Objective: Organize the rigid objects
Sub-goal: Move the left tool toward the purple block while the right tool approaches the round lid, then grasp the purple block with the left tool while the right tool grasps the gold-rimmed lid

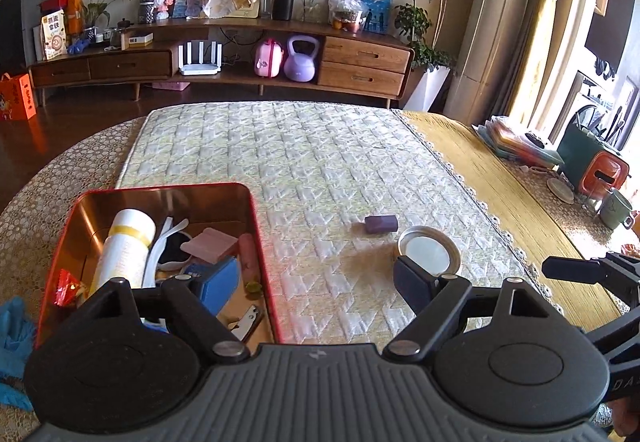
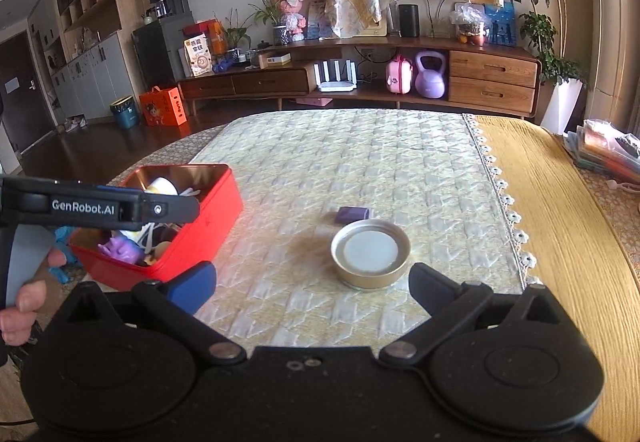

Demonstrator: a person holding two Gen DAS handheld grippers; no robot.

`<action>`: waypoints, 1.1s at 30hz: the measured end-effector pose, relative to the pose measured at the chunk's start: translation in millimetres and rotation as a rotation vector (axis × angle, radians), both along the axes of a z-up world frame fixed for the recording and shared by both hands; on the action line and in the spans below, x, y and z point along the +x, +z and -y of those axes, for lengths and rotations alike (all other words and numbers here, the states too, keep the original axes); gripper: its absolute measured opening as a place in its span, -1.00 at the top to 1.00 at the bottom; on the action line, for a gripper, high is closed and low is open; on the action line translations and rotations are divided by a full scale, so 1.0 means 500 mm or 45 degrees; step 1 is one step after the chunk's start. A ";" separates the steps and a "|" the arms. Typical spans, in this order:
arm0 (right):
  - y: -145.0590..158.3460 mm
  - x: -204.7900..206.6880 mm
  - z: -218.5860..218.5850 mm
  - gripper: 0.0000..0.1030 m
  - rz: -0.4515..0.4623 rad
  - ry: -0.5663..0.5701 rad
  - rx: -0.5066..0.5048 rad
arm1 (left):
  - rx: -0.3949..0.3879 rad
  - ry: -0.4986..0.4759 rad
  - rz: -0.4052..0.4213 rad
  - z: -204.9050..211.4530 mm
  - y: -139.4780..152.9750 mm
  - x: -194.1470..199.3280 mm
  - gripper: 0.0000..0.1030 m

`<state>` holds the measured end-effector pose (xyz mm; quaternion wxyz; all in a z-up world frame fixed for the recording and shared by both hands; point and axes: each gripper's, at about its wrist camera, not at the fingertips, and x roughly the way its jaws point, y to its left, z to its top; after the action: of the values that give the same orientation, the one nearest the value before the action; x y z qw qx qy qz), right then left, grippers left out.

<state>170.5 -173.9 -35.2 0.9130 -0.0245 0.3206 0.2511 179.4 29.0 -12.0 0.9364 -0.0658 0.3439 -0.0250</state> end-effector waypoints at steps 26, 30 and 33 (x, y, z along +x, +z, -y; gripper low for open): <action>-0.119 0.117 0.016 -0.96 -0.042 0.112 -0.105 | -0.091 -0.052 -0.346 0.139 -0.112 0.335 -0.64; -0.128 0.125 0.001 -0.93 -0.032 0.129 -0.127 | -0.125 -0.047 -0.358 0.147 -0.135 0.360 -0.64; -0.134 0.130 -0.009 -0.87 -0.024 0.145 -0.135 | -0.116 -0.053 -0.377 0.156 -0.151 0.374 -0.64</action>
<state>235.6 -169.5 -102.1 0.8915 -0.0886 0.3403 0.2857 366.2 -48.8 -87.5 0.8708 -0.1042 0.4778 -0.0501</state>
